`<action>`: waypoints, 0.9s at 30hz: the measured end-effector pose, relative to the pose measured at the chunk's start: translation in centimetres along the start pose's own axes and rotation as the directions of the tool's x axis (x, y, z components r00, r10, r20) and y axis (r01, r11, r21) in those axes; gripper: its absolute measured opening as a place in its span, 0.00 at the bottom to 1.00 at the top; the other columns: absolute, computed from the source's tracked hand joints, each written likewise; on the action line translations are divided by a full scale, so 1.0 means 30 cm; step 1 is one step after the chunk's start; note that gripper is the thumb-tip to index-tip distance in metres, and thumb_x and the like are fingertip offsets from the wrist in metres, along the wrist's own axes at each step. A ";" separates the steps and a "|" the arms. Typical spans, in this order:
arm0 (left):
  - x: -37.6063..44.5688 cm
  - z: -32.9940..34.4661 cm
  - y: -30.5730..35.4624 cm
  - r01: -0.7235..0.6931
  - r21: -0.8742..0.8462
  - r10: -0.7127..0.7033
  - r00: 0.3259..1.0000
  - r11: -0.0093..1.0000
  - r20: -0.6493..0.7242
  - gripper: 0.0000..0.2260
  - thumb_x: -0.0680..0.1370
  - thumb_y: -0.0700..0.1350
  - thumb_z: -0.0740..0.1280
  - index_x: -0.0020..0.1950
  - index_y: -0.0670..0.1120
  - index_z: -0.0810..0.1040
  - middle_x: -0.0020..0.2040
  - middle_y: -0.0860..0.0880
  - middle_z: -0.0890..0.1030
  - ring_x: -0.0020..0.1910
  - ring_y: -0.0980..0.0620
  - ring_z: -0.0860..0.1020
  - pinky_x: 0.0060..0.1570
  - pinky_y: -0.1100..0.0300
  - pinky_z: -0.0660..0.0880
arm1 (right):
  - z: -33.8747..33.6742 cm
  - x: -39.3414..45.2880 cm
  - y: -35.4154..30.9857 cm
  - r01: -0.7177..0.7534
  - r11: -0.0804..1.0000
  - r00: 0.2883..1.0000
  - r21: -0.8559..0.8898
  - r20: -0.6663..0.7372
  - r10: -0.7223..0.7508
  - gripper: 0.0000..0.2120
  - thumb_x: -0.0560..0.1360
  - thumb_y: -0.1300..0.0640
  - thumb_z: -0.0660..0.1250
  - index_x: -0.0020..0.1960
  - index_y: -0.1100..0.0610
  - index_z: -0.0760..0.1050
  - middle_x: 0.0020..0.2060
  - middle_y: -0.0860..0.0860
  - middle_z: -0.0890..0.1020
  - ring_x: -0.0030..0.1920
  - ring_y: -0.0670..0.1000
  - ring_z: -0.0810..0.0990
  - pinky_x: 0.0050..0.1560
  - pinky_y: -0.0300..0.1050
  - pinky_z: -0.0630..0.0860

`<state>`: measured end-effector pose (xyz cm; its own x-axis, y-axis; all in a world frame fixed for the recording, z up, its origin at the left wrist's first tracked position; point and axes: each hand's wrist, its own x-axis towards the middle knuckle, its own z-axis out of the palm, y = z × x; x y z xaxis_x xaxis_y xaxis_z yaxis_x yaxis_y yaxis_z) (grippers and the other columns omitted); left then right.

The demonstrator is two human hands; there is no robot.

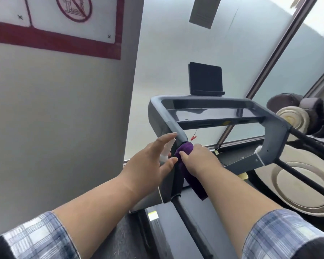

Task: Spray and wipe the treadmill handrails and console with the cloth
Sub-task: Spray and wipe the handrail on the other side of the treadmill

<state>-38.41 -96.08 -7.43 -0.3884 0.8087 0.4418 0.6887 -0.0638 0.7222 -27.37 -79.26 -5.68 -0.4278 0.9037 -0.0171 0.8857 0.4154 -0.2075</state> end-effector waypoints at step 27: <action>0.249 0.063 -0.193 -0.017 -0.120 0.040 0.982 0.993 0.185 0.25 0.74 0.66 0.60 0.69 0.79 0.56 0.53 0.56 0.81 0.49 0.52 0.80 0.51 0.51 0.77 | 0.017 0.030 -0.067 -0.022 0.991 0.999 -0.132 -0.048 0.015 0.29 0.75 0.34 0.62 0.69 0.50 0.66 0.60 0.54 0.77 0.60 0.60 0.77 0.56 0.54 0.74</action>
<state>-44.14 -88.57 -9.32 -0.2406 0.8999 0.3637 0.6168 -0.1476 0.7732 -29.64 -79.34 -5.76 -0.4049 0.9140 0.0266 0.9108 0.4058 -0.0765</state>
